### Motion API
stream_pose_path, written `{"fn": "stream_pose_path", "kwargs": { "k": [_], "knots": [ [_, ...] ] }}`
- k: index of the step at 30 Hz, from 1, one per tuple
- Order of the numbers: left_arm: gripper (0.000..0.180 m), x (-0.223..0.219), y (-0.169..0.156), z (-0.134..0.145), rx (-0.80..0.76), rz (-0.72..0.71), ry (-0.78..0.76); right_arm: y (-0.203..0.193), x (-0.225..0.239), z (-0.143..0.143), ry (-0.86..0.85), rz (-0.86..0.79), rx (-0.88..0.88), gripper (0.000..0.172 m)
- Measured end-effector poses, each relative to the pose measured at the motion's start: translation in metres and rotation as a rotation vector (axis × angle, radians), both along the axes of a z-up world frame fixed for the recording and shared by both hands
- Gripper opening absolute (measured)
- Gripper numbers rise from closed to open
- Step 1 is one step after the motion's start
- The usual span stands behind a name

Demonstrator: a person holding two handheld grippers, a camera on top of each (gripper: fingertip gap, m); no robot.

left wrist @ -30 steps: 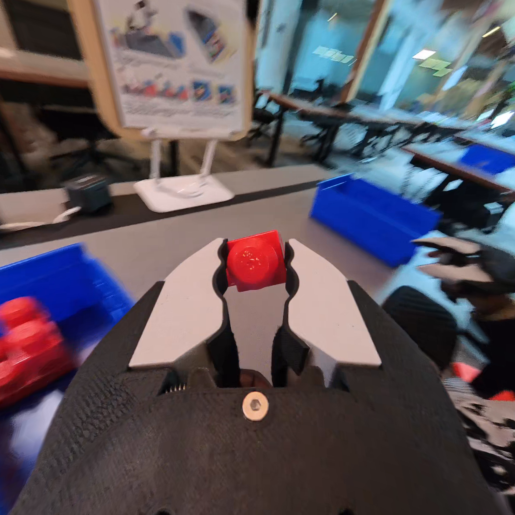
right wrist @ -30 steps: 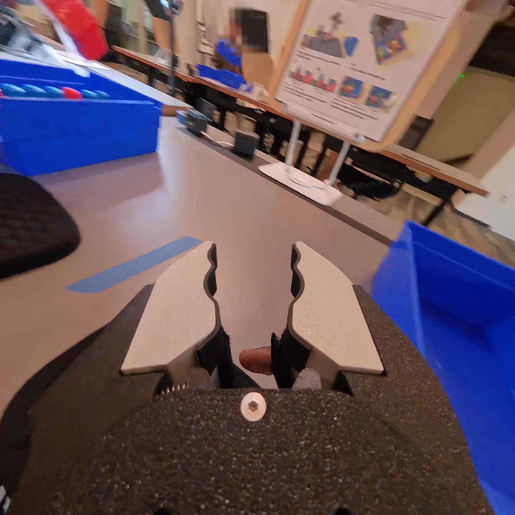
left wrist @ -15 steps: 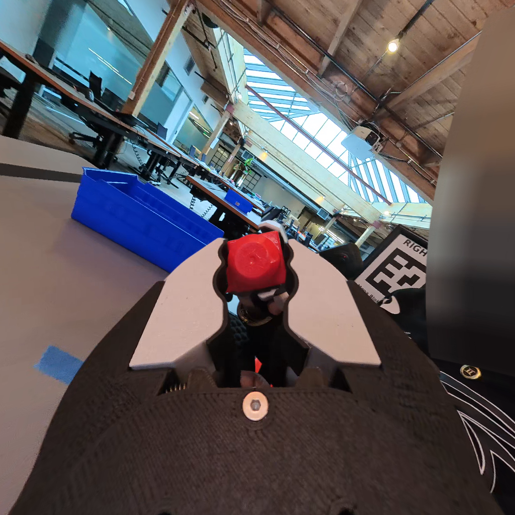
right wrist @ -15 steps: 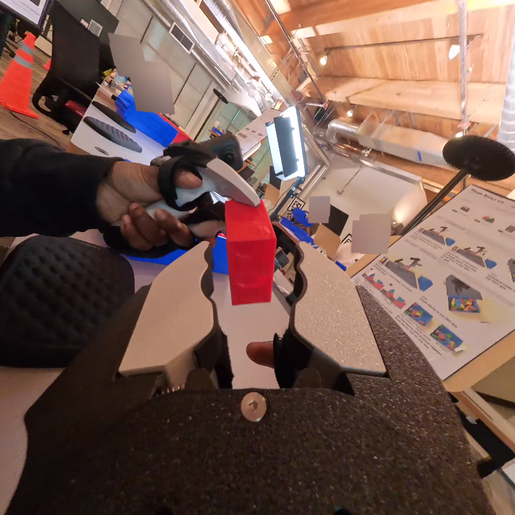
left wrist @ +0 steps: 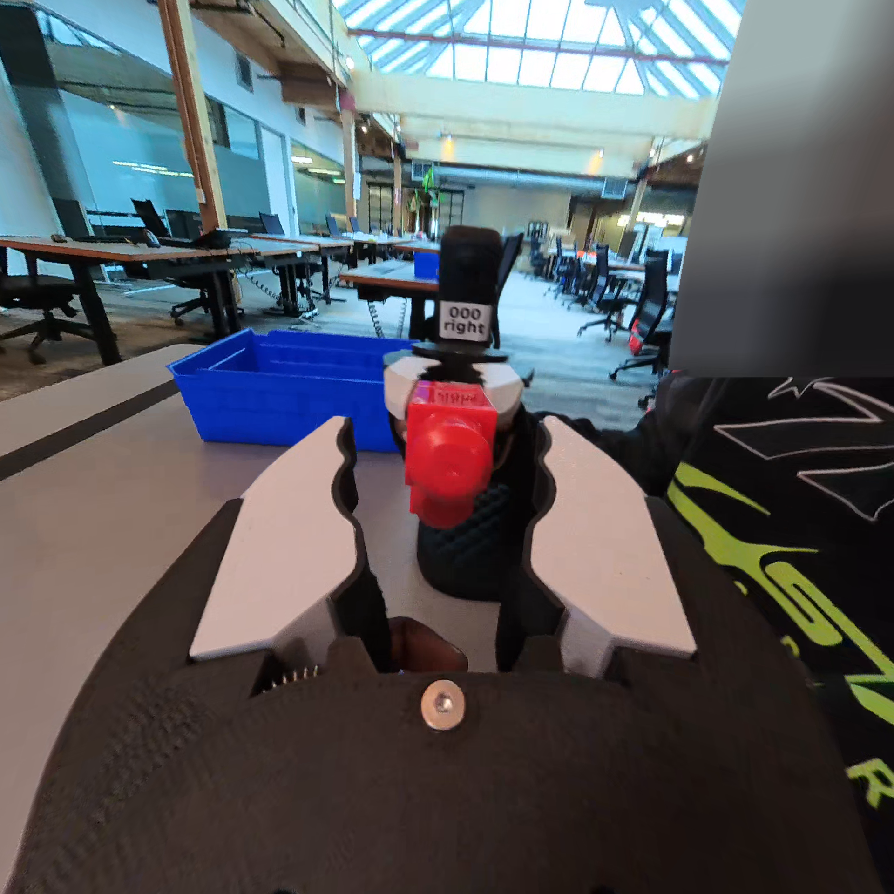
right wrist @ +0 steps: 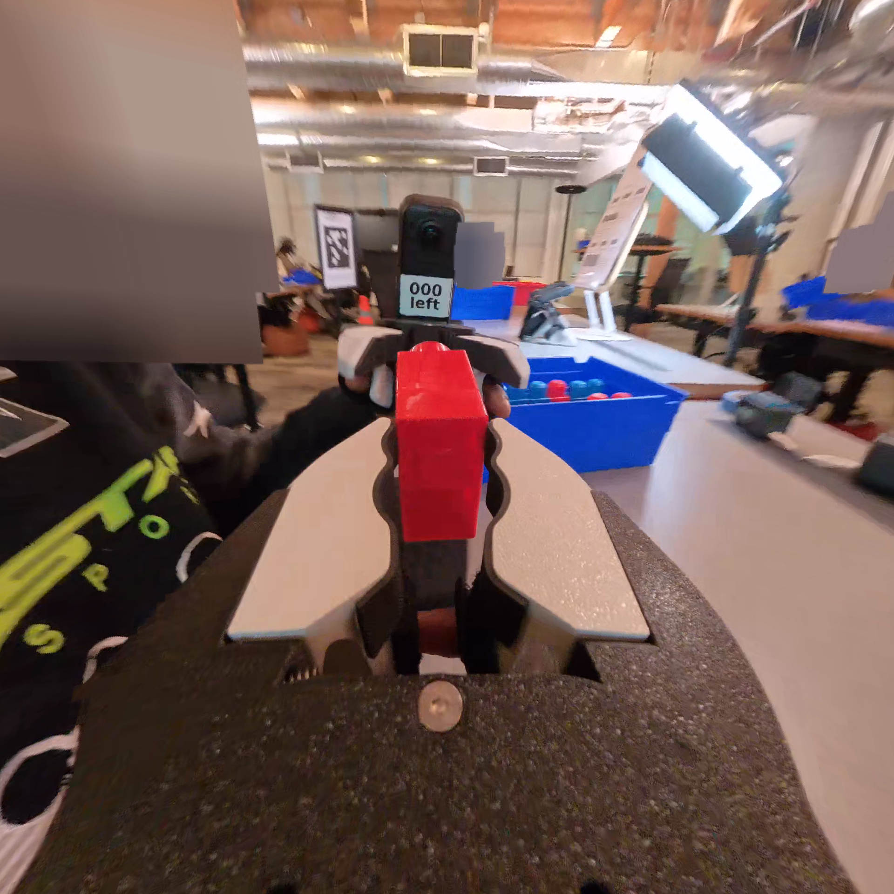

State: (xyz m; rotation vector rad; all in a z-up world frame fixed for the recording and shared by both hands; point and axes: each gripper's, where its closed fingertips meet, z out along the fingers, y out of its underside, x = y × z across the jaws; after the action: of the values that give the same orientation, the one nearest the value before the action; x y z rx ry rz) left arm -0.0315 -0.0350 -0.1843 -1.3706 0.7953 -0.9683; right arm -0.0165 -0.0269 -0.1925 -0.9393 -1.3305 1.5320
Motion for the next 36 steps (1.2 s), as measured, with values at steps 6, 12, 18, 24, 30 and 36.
{"fn": "stream_pose_path", "kwargs": {
  "k": [6,12,18,24,30,36],
  "knots": [
    [0.042,0.01,0.007,-0.021,-0.081,0.018,0.067,0.003,-0.002,-0.01,-0.065,0.049,-0.091,0.034],
    [0.036,0.012,0.005,-0.025,-0.085,0.002,0.071,0.003,-0.002,-0.014,-0.096,0.057,-0.115,0.034],
    [0.036,0.011,0.002,-0.03,-0.101,-0.026,0.101,0.001,-0.003,-0.019,-0.147,0.044,-0.067,0.035],
    [0.036,0.01,-0.002,-0.045,-0.145,-0.062,0.298,0.001,0.001,-0.029,-0.372,0.024,0.139,0.042],
    [0.036,0.013,0.0,-0.052,-0.138,-0.06,0.474,0.001,-0.001,-0.045,-0.678,-0.006,0.363,0.04],
    [0.037,0.017,0.0,-0.054,-0.132,-0.073,0.524,-0.003,-0.004,-0.049,-0.774,0.015,0.439,0.038]
  ]
}}
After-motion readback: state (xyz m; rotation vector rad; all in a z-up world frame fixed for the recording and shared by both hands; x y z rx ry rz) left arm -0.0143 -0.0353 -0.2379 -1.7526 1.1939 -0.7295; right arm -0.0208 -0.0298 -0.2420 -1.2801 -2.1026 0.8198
